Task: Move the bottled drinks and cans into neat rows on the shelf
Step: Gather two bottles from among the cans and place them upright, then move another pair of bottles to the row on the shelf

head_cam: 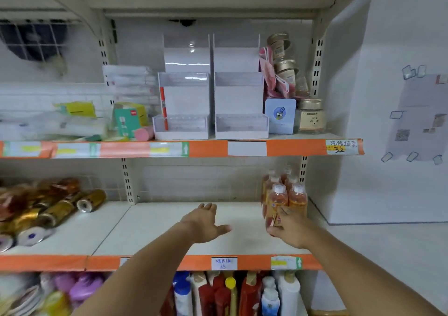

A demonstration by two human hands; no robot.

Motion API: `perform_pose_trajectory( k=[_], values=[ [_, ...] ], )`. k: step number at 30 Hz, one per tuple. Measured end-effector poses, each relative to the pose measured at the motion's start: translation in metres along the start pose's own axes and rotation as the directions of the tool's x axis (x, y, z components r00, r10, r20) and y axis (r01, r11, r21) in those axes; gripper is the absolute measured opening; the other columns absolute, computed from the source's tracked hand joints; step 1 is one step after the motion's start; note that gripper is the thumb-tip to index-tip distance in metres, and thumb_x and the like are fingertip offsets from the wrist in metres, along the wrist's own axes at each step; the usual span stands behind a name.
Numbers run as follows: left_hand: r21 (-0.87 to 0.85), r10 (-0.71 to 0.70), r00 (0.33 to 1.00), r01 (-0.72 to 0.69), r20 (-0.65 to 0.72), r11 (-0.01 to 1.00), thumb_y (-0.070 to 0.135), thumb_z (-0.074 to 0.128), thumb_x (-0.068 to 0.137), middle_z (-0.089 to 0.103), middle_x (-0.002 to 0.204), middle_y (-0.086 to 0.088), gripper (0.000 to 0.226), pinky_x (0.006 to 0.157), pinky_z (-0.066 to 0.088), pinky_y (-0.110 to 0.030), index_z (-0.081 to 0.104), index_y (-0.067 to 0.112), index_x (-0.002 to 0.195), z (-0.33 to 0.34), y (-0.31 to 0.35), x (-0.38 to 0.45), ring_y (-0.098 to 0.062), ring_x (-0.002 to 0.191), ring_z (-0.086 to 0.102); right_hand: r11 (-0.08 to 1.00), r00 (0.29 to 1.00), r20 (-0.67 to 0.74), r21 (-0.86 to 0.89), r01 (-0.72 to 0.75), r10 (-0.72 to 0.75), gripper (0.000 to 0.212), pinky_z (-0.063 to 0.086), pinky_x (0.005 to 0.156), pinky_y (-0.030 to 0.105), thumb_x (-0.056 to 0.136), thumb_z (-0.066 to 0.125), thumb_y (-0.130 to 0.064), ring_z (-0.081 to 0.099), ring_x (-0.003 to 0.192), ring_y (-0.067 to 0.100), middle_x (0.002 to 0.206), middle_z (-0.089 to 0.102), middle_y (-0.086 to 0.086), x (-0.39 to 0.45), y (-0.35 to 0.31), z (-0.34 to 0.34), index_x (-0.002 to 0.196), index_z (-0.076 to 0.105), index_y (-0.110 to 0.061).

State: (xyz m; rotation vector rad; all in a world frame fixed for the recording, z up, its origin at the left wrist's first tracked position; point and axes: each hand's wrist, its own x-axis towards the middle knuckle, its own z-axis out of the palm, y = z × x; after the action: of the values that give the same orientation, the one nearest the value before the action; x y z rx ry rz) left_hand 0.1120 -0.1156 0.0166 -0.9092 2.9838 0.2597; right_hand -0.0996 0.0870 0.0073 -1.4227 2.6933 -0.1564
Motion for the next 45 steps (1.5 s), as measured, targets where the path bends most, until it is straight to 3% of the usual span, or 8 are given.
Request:
perform_pose_trajectory(
  k=[6,16,24,36,41,45],
  values=[
    [-0.007,-0.111,0.994,0.111,-0.016,0.994,0.080,0.038,0.089,0.005,0.170,-0.005,0.106,0.126,0.015,-0.044,0.005,0.010,0.162,-0.012,-0.058,-0.047,-0.022,0.157,0.000,0.995,0.995,0.046,-0.028,0.095,-0.094,0.093,0.015,0.123,0.041,0.095,0.033,-0.071,0.004,0.154,0.023,0.168,-0.003,0.005,0.010,-0.063,0.001,0.160,0.002,-0.011],
    [0.000,-0.281,0.954,0.283,-0.104,0.959,0.083,0.034,0.086,0.013,0.169,-0.007,0.106,0.124,0.021,-0.047,0.013,0.010,0.160,-0.032,-0.159,-0.126,-0.024,0.156,0.006,0.962,0.961,0.048,-0.005,0.273,-0.272,0.093,0.013,0.124,0.036,0.095,0.033,-0.070,0.006,0.154,0.022,0.168,-0.001,0.005,0.026,-0.177,0.005,0.160,0.002,-0.011],
    [-0.052,-0.440,0.888,0.437,-0.134,0.898,0.081,0.036,0.089,0.009,0.170,-0.008,0.106,0.125,0.013,-0.042,0.010,0.008,0.161,-0.042,-0.228,-0.188,-0.025,0.157,0.004,0.911,0.910,0.054,-0.013,0.412,-0.411,0.091,0.016,0.124,0.037,0.096,0.033,-0.069,0.006,0.155,0.020,0.168,0.001,0.005,0.045,-0.266,0.008,0.160,0.003,-0.011],
    [-0.054,-0.621,0.766,0.622,-0.167,0.781,0.081,0.035,0.089,0.009,0.170,-0.008,0.103,0.125,0.015,-0.043,0.012,0.011,0.161,-0.051,-0.319,-0.241,-0.026,0.156,0.006,0.795,0.793,0.067,0.038,0.605,-0.606,0.088,0.022,0.123,0.040,0.096,0.037,-0.067,0.014,0.153,0.021,0.168,0.004,0.001,0.104,-0.395,0.022,0.160,0.007,-0.014],
    [-0.110,-0.682,0.711,0.674,-0.174,0.731,0.081,0.039,0.087,0.018,0.168,-0.006,0.100,0.122,0.020,-0.041,0.021,0.014,0.159,-0.054,-0.355,-0.246,-0.024,0.155,0.011,0.747,0.743,0.086,0.020,0.664,-0.663,0.088,0.019,0.123,0.038,0.097,0.035,-0.066,0.012,0.154,0.022,0.168,0.001,0.003,0.133,-0.445,0.023,0.160,0.004,-0.013],
    [-0.114,-0.724,0.673,0.716,-0.152,0.689,0.083,0.036,0.085,0.006,0.170,-0.004,0.105,0.124,0.012,-0.039,0.010,0.016,0.162,-0.055,-0.378,-0.245,-0.022,0.157,0.003,0.705,0.701,0.098,0.013,0.709,-0.706,0.087,0.023,0.121,0.038,0.097,0.036,-0.066,0.016,0.153,0.022,0.168,0.002,0.002,0.152,-0.481,0.024,0.160,0.005,-0.014]
  ],
)
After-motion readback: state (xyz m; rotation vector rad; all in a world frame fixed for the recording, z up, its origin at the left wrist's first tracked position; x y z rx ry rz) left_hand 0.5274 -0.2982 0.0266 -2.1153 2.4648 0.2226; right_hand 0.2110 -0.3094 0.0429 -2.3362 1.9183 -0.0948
